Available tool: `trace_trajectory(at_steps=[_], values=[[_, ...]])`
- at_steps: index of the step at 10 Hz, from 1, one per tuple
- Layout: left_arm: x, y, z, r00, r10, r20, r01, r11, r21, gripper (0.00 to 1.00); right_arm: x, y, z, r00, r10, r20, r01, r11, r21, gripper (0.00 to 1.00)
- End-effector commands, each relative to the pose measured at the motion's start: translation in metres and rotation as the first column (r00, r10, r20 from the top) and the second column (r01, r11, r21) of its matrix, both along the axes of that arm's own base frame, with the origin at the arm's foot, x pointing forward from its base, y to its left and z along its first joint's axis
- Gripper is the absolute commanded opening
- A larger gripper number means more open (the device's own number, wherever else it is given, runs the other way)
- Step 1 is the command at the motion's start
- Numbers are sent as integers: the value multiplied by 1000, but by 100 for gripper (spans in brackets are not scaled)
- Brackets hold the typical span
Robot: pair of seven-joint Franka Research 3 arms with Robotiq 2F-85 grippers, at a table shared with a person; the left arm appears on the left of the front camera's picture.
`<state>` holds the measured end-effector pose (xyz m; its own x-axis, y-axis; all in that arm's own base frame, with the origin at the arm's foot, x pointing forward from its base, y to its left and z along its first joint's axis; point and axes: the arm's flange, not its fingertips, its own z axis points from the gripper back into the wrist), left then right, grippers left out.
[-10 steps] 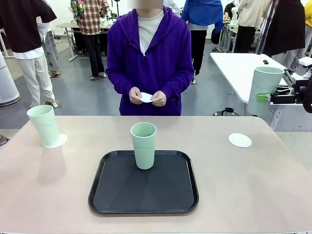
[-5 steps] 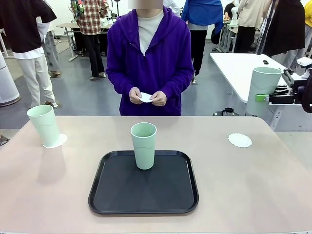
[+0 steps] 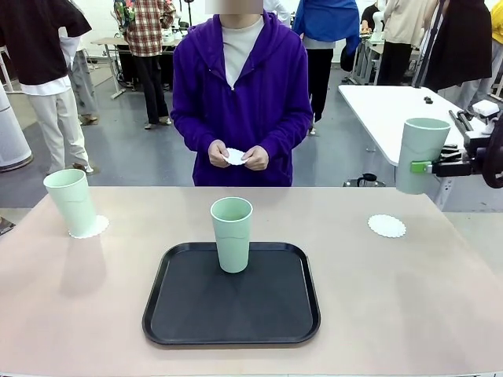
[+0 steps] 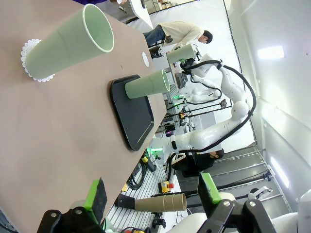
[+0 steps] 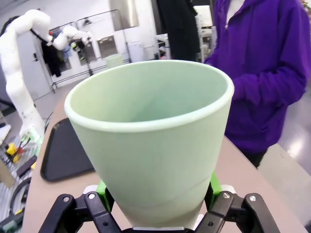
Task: Place coasters on the table and set cups on them.
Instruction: Take one Reusable plastic cup from the Flat Tray and place it on a coaster set by the human.
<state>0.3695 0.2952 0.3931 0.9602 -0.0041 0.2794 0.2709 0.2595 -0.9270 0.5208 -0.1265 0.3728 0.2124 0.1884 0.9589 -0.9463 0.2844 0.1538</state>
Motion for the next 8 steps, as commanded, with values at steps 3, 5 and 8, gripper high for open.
trace_trajectory(at_steps=[3,5,8], values=[[-1,0,2,1000,4,-4,-4,1000,10,100,23,-12,-45,991,134,-1,-133,990,53,85],[-1,0,2,1000,4,-4,-4,1000,10,100,31,-12,-65,989,147,-5,-146,987,70,85],[-1,0,2,1000,4,-4,-4,1000,10,100,45,-7,-87,992,122,10,-122,991,49,85]])
